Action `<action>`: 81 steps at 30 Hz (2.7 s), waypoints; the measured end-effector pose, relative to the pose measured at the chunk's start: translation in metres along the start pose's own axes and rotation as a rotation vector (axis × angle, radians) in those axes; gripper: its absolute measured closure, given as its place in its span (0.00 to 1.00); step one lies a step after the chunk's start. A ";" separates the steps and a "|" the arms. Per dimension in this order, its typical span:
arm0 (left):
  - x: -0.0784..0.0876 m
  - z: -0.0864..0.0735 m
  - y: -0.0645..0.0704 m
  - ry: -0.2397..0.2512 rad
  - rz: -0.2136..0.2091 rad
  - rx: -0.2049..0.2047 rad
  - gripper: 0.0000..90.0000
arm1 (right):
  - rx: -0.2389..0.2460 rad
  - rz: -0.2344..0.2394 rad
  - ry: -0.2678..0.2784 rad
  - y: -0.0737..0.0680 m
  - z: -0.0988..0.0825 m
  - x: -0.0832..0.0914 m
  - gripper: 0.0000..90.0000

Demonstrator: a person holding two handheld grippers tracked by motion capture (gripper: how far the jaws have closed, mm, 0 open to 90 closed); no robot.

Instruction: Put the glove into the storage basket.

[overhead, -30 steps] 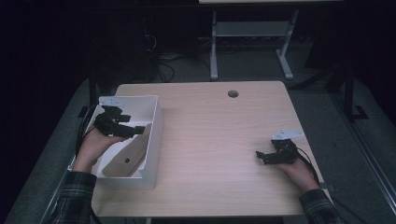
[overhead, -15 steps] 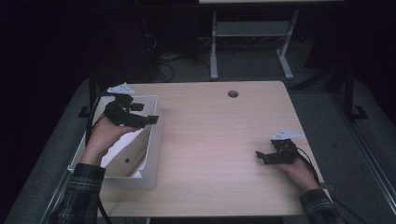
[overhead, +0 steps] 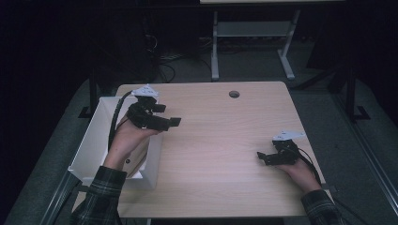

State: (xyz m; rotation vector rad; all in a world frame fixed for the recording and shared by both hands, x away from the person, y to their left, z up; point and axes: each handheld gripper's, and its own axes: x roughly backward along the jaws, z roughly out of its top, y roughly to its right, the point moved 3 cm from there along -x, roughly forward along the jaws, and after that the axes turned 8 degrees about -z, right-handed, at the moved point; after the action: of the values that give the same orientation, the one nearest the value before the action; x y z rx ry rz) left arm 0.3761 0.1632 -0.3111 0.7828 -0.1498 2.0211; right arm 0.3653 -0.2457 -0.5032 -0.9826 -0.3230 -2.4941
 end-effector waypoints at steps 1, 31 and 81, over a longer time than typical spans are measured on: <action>-0.004 -0.001 0.003 0.001 -0.008 0.001 0.20 | 0.000 0.000 0.000 0.000 0.000 0.000 0.15; -0.110 -0.057 0.057 -0.107 -0.080 -0.045 0.20 | 0.002 0.000 0.000 0.000 0.000 0.000 0.15; -0.167 -0.130 0.058 -0.147 -0.044 -0.163 0.15 | 0.008 -0.001 0.004 0.000 0.000 0.000 0.15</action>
State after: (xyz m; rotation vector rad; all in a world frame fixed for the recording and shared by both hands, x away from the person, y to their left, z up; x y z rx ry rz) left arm 0.3294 0.0605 -0.4994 0.8229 -0.3736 1.8836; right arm 0.3657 -0.2460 -0.5033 -0.9742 -0.3316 -2.4940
